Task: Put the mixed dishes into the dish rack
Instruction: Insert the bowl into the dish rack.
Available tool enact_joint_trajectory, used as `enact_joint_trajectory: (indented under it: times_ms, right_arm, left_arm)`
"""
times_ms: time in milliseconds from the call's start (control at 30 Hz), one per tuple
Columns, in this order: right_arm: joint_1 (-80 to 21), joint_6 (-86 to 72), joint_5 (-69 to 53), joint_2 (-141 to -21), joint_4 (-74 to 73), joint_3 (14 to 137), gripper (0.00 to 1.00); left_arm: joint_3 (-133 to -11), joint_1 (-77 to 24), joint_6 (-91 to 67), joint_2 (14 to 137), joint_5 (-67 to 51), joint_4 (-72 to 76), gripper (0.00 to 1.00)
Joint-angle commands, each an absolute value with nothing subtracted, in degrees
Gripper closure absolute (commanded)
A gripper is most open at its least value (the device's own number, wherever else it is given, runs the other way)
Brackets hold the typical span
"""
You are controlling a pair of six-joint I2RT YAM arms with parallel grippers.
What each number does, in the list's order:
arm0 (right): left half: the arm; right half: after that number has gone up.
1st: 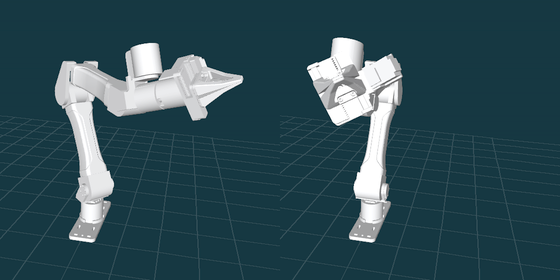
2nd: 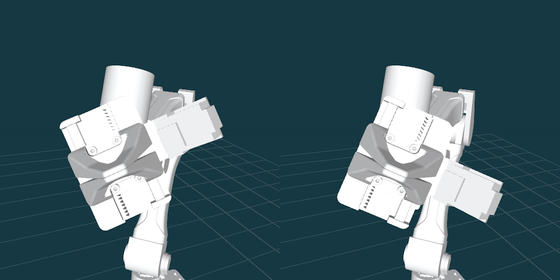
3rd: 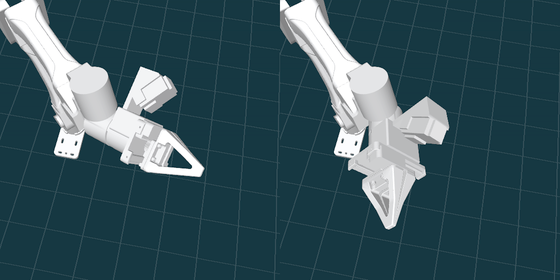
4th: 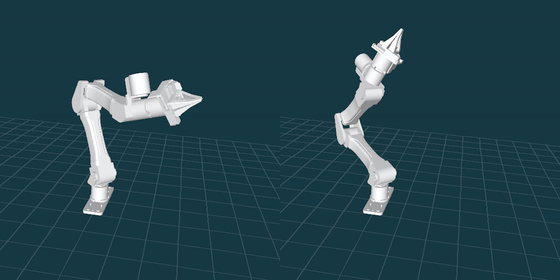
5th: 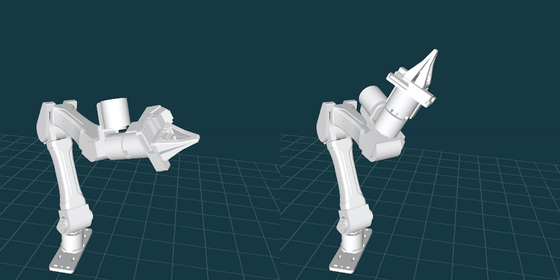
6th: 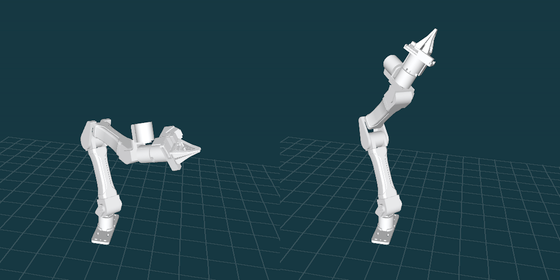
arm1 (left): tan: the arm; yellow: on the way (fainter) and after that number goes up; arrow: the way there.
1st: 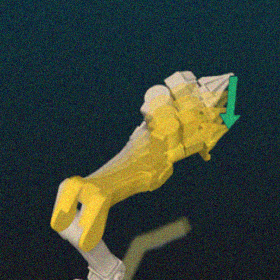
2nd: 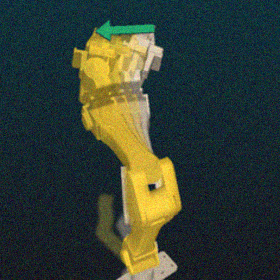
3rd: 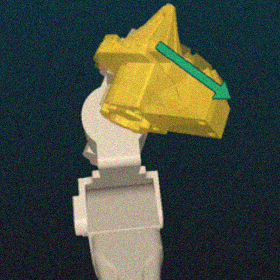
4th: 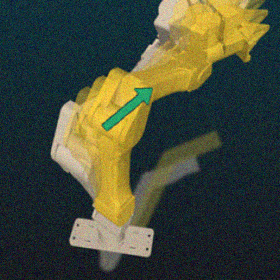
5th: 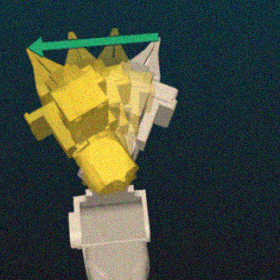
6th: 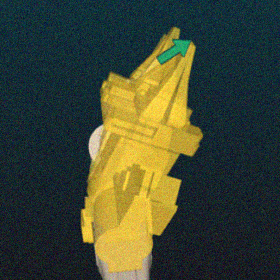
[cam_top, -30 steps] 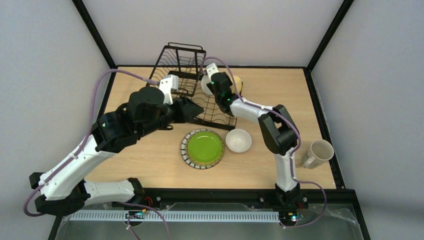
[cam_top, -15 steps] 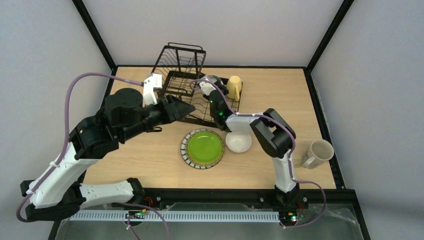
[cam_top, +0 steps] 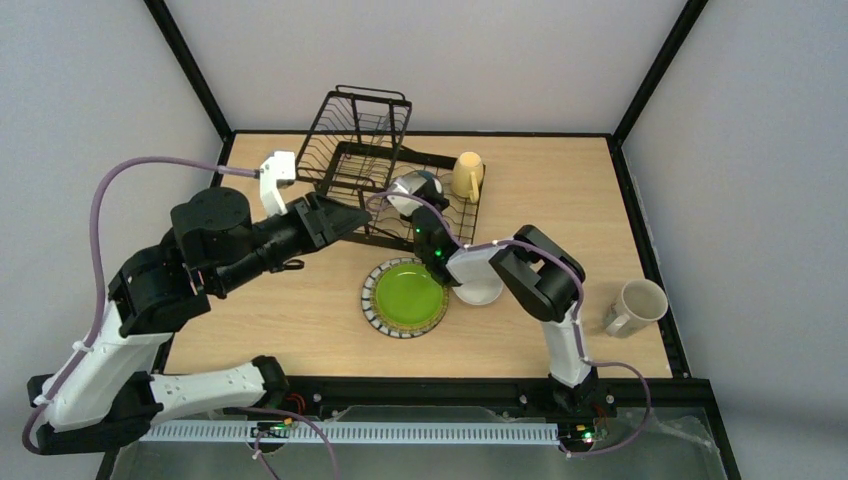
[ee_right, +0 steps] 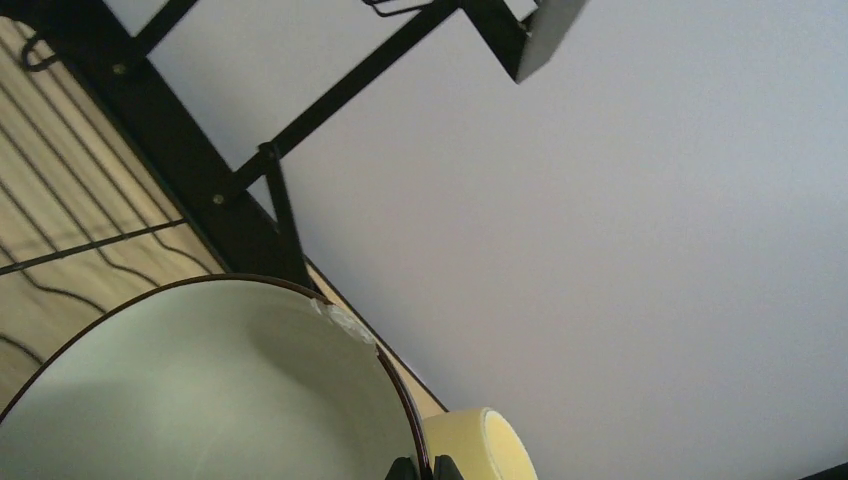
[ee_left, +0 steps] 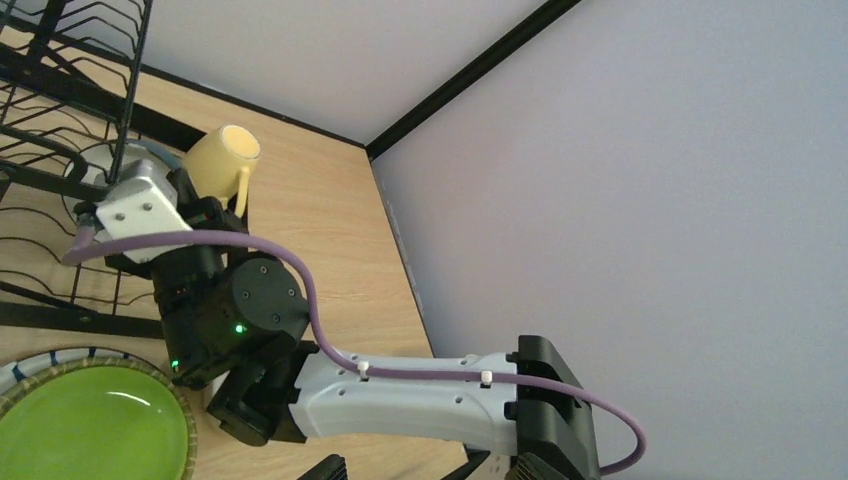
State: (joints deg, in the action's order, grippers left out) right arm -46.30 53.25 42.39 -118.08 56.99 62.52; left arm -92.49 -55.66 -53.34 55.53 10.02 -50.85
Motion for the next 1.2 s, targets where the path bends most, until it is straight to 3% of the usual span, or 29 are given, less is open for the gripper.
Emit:
enact_joint_trajectory:
  times_ms: [0, 1167]
  right_arm:
    - [-48.68, 57.66, 42.37, -114.89, 71.37, 60.38, 1.00]
    - [-60.26, 71.19, 41.09, -133.78, 76.44, 62.46, 1.00]
  left_arm:
    - [-90.56, -55.83, -53.98, 54.38, 10.90, -50.41, 0.02]
    - [-79.19, -55.86, -52.12, 46.07, 12.25, -44.72, 0.01]
